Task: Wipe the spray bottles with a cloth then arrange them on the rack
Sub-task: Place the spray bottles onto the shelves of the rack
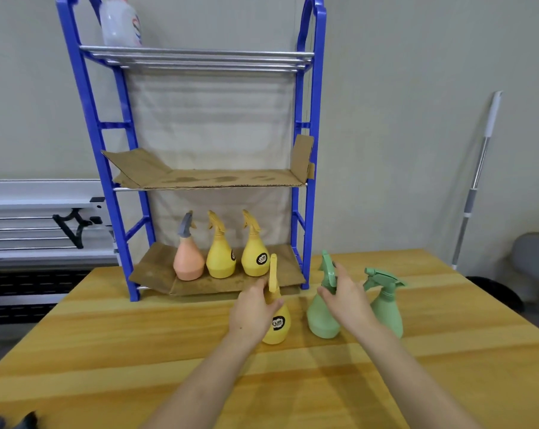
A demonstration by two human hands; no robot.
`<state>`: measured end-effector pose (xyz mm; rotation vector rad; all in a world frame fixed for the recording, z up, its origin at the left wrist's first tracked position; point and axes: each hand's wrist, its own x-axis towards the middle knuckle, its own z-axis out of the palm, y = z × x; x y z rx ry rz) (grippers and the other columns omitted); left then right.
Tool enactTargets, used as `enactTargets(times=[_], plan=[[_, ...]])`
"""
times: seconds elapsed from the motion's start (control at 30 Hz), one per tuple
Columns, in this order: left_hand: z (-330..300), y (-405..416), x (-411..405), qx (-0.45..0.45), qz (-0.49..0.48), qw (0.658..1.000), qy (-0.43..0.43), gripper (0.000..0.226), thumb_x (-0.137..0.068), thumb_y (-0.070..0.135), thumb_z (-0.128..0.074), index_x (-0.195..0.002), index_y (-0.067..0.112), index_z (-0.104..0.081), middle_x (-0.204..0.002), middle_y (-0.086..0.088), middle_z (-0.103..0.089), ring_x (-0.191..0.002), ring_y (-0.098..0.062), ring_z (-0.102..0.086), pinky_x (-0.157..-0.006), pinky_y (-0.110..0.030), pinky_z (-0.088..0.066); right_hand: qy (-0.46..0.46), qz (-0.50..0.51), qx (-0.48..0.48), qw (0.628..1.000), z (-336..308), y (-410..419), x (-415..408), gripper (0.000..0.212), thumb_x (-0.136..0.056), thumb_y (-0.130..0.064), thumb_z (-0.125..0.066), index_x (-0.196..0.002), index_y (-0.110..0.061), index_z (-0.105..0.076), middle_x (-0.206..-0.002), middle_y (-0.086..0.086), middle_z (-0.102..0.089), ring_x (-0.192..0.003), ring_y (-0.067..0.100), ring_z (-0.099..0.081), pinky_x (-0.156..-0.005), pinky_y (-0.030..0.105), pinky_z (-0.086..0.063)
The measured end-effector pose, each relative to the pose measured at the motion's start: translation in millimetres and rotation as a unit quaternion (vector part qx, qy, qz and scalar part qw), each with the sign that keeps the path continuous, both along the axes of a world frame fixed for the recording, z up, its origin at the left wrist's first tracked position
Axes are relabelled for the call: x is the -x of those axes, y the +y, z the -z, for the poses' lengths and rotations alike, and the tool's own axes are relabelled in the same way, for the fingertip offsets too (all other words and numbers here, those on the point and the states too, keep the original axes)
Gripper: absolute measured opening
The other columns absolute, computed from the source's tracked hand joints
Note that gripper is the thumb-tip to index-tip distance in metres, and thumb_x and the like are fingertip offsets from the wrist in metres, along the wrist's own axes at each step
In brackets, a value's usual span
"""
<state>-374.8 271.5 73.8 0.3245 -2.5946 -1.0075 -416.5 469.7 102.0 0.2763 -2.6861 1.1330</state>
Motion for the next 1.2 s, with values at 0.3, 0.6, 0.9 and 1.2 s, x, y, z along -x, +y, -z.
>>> enactTargets(times=[0.3,0.6,0.9,1.2], plan=[[7,6,-15,0.008,0.002,0.999,0.045,0.018,-0.089,0.044,-0.075,-0.095,0.034,-0.061,-0.093,0.011,-0.069,-0.091,-0.017,-0.066,-0.081,-0.04,-0.055,0.03,-0.005,-0.002,1.0,21,-12,-11,0.026,-0.097,-0.028,-0.07,-0.117,-0.016,-0.06,-0.082,-0.007,-0.063,-0.078,0.018,-0.062,-0.068,0.032,-0.051],[-57,-39,-44,0.023,-0.014,0.988,0.149,0.019,-0.093,0.048,-0.068,-0.094,0.03,-0.062,-0.089,0.014,-0.066,-0.088,-0.017,-0.064,-0.075,-0.041,-0.053,0.122,-0.078,0.064,0.987,-31,-45,-31,0.038,-0.098,-0.038,-0.066,-0.132,-0.025,-0.058,-0.097,-0.005,-0.07,-0.087,0.02,-0.064,-0.071,0.029,-0.046],[-202,-106,-57,0.046,-0.045,0.955,0.289,0.017,-0.094,0.044,-0.067,-0.104,0.031,-0.069,-0.104,0.009,-0.073,-0.105,-0.019,-0.067,-0.089,-0.048,-0.055,0.215,-0.169,0.142,0.951,-171,-109,-31,0.013,-0.097,-0.033,-0.069,-0.103,-0.03,-0.057,-0.085,-0.01,-0.064,-0.079,0.015,-0.057,-0.069,0.033,-0.047],[-287,-183,-8,0.104,-0.091,0.956,0.259,0.021,-0.099,0.037,-0.063,-0.111,0.02,-0.066,-0.106,0.0,-0.07,-0.101,-0.022,-0.065,-0.081,-0.04,-0.053,0.213,-0.214,0.106,0.947,-273,-185,38,0.031,-0.098,-0.026,-0.067,-0.127,-0.016,-0.061,-0.118,0.003,-0.069,-0.11,0.023,-0.064,-0.09,0.033,-0.049]])
